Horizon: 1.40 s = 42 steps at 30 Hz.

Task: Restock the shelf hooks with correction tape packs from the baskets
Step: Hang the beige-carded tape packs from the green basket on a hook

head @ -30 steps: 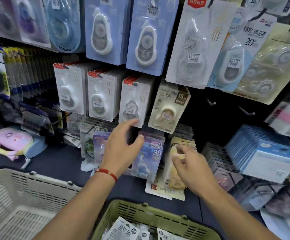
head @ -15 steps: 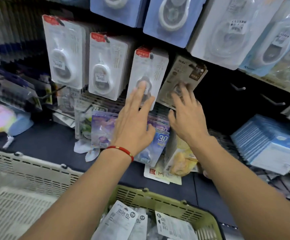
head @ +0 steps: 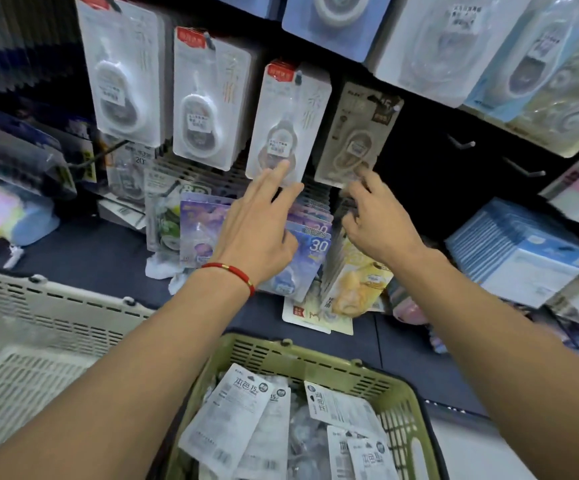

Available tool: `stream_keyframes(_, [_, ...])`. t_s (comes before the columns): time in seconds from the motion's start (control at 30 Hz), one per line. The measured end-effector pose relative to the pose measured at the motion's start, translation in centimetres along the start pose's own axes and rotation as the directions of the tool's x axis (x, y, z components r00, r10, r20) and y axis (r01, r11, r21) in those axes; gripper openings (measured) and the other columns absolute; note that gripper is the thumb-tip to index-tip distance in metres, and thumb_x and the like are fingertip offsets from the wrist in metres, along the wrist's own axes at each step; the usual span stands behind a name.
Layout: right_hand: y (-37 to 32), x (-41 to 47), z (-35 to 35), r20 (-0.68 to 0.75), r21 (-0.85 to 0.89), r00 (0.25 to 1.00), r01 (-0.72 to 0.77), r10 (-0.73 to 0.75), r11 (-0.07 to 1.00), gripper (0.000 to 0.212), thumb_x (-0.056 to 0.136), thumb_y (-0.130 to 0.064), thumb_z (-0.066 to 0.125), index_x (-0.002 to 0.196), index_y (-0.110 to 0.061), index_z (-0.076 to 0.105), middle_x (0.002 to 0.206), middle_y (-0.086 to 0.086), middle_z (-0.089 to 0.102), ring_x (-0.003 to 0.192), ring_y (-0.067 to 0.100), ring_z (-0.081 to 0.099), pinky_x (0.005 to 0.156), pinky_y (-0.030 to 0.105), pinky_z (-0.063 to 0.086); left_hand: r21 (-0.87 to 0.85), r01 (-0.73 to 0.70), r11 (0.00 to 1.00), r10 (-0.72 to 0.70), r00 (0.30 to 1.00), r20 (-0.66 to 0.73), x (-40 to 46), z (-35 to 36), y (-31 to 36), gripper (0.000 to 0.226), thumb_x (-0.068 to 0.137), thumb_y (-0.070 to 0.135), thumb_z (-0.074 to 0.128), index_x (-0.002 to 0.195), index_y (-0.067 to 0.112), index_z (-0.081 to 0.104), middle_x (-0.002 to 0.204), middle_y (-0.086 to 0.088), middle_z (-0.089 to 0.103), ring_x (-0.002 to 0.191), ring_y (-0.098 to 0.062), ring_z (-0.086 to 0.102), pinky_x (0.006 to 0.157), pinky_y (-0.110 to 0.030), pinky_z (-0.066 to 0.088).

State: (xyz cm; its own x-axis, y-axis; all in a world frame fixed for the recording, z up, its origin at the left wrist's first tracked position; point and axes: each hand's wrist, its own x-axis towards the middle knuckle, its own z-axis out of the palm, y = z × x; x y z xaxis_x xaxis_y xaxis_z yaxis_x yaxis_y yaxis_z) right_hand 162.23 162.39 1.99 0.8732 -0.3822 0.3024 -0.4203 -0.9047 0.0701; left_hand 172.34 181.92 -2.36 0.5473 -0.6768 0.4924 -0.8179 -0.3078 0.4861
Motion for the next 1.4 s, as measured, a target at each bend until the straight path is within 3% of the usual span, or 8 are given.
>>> stream_keyframes(0.23, [3.0, -13.1, 3.2, 0.371, 0.030, 0.927, 0.048, -0.056, 0.998, 0.033, 0.101, -0.028, 0.050, 0.132, -0.024, 0.059, 0.140, 0.002, 0.057, 0.125, 0.028, 0.060, 0.097, 0.045, 0.054, 0.123, -0.046, 0.991, 0.010, 0.961, 0.276, -4.9, 1.0, -0.1, 0.065, 0.090, 0.015, 0.063, 0.153, 0.019, 0.046, 0.166, -0.004, 0.032, 0.153, -0.025, 0.029, 0.115, -0.048, 0.039])
stream_keyframes(0.37, [3.9, -20.3, 7.5, 0.738, -0.003, 0.674, -0.046, 0.033, 0.999, 0.041, 0.101, -0.039, 0.053, 0.141, -0.027, 0.055, 0.143, 0.006, 0.060, 0.129, 0.030, 0.057, 0.094, 0.036, 0.049, 0.116, -0.075, 0.990, 0.010, 0.876, 0.482, -9.1, 2.8, 0.8, 0.059, 0.093, 0.017, 0.062, 0.150, 0.023, 0.049, 0.166, -0.004, 0.030, 0.149, -0.030, 0.034, 0.114, -0.049, 0.040])
stream_keyframes(0.67, [1.2, -32.7, 15.8, 0.890, -0.028, 0.372, -0.533, 0.264, 0.845, 0.115, 0.092, -0.067, 0.064, 0.167, -0.021, -0.010, 0.174, 0.016, 0.002, 0.157, 0.042, 0.020, 0.125, 0.053, 0.028, 0.210, -0.191, 0.959, -0.072, 0.551, 0.831, -16.8, 7.6, 1.8, 0.055, 0.097, 0.025, 0.063, 0.150, 0.028, 0.049, 0.156, -0.002, 0.044, 0.143, -0.028, 0.042, 0.114, -0.039, 0.038])
stream_keyframes(0.8, [-0.5, -34.9, 15.9, 0.785, 0.099, 0.519, -0.644, 0.338, 0.759, 0.085, 0.101, -0.030, 0.065, 0.165, -0.013, 0.011, 0.166, 0.015, 0.030, 0.148, 0.037, 0.039, 0.119, 0.049, 0.039, 0.288, -0.160, 0.944, -0.216, 0.359, 0.908, -19.9, 9.7, 2.0, 0.060, 0.099, 0.030, 0.061, 0.155, 0.029, 0.039, 0.162, -0.006, 0.035, 0.146, -0.031, 0.036, 0.117, -0.045, 0.038])
stream_keyframes(1.03, [1.0, -32.7, 10.8, 0.461, 0.493, 0.627, -0.770, 0.628, 0.406, 0.027, 0.099, -0.008, 0.064, 0.125, -0.012, 0.066, 0.110, 0.004, 0.075, 0.093, 0.020, 0.070, 0.076, 0.029, 0.054, 0.056, 0.248, 0.967, -0.188, 0.549, 0.814, -20.8, 10.4, 5.0, 0.053, 0.097, 0.025, 0.068, 0.147, 0.018, 0.052, 0.151, -0.006, 0.052, 0.130, -0.026, 0.057, 0.107, -0.036, 0.049])
stream_keyframes(1.2, [-2.0, -30.6, 9.4, 0.596, 0.792, 0.658, -0.578, 0.460, -0.198, 0.025, 0.098, -0.004, 0.068, 0.118, -0.019, 0.071, 0.105, 0.001, 0.081, 0.096, 0.019, 0.078, 0.082, 0.033, 0.062, -0.342, 0.876, 0.340, -0.281, 0.441, 0.852, -20.9, 10.5, 7.7, 0.036, 0.092, 0.018, 0.079, 0.126, 0.012, 0.068, 0.116, -0.009, 0.078, 0.108, -0.029, 0.075, 0.095, -0.040, 0.060])
stream_keyframes(1.3, [-3.3, -30.7, 10.7, 0.564, 0.801, 0.710, -0.595, 0.422, -0.069, 0.022, 0.100, -0.021, 0.069, 0.122, -0.021, 0.072, 0.109, 0.000, 0.079, 0.098, 0.015, 0.076, 0.088, 0.034, 0.061, -0.426, 0.886, 0.184, -0.369, 0.464, 0.806, -21.2, 10.4, 7.2, 0.034, 0.092, 0.005, 0.076, 0.124, 0.014, 0.070, 0.113, -0.007, 0.080, 0.103, -0.027, 0.077, 0.085, -0.040, 0.062])
stream_keyframes(1.4, [-2.6, -32.1, 12.8, 0.552, 0.592, 0.702, -0.710, 0.450, 0.381, 0.040, 0.101, -0.033, 0.067, 0.137, -0.019, 0.062, 0.133, 0.005, 0.068, 0.111, 0.015, 0.068, 0.093, 0.026, 0.054, -0.449, 0.875, 0.183, -0.549, 0.470, 0.691, -21.1, 9.9, 5.5, 0.027, 0.093, 0.003, 0.074, 0.110, 0.024, 0.069, 0.105, 0.003, 0.079, 0.091, -0.012, 0.074, 0.069, -0.030, 0.058])
